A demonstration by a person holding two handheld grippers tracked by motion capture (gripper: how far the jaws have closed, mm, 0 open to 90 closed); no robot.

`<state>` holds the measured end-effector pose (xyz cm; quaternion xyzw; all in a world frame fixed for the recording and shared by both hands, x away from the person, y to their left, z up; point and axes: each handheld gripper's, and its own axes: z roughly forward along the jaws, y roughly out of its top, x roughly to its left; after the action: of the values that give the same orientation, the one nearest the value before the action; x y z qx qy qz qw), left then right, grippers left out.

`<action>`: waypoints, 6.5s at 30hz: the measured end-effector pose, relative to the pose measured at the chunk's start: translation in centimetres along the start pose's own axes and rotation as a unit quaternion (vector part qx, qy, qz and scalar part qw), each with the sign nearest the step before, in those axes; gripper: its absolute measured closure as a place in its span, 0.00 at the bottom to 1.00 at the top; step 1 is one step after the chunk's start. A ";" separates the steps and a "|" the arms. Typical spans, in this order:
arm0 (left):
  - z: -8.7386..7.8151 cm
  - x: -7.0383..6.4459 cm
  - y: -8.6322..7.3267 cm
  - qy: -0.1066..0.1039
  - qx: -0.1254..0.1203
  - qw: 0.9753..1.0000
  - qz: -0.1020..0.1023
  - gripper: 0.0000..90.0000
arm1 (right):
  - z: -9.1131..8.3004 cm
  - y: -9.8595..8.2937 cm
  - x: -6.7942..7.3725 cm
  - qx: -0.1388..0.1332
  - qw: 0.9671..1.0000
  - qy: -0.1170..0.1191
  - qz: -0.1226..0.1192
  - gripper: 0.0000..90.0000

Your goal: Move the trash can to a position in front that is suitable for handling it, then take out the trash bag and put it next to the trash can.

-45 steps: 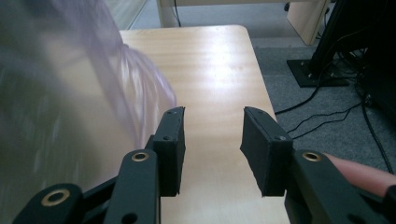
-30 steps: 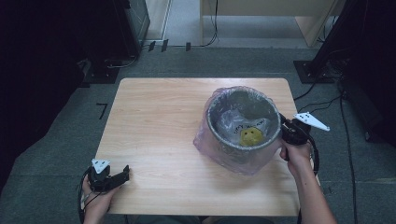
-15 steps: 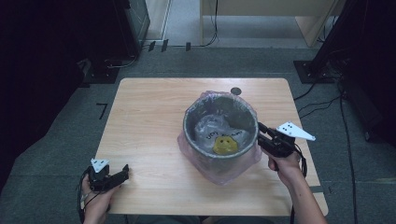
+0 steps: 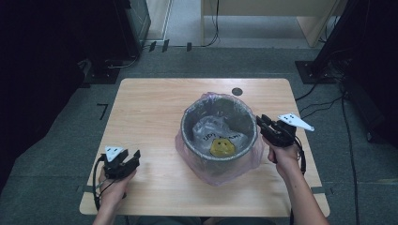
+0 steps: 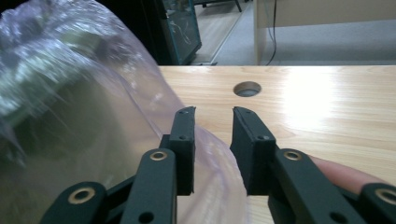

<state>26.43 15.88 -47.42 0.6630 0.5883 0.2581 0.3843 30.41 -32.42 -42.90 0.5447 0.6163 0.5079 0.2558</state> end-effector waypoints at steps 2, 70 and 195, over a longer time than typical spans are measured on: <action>0.5 -1.5 0.8 -0.015 -0.009 1.000 0.002 0.65 | 0.5 -0.1 1.0 0.002 1.000 0.012 -0.003 0.82; 0.4 0.6 -4.9 0.003 0.058 0.995 0.081 0.36 | -4.0 -12.1 1.3 0.176 0.978 -0.087 -0.070 0.32; -13.7 -13.1 5.7 -0.411 -0.129 0.899 0.074 1.00 | -10.9 -0.4 22.8 -0.006 0.958 0.145 -0.248 0.20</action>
<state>16.57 5.84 -33.57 0.6968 0.2887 0.0639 0.6535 14.52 -14.94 -34.02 0.2937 0.7592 0.5063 0.2845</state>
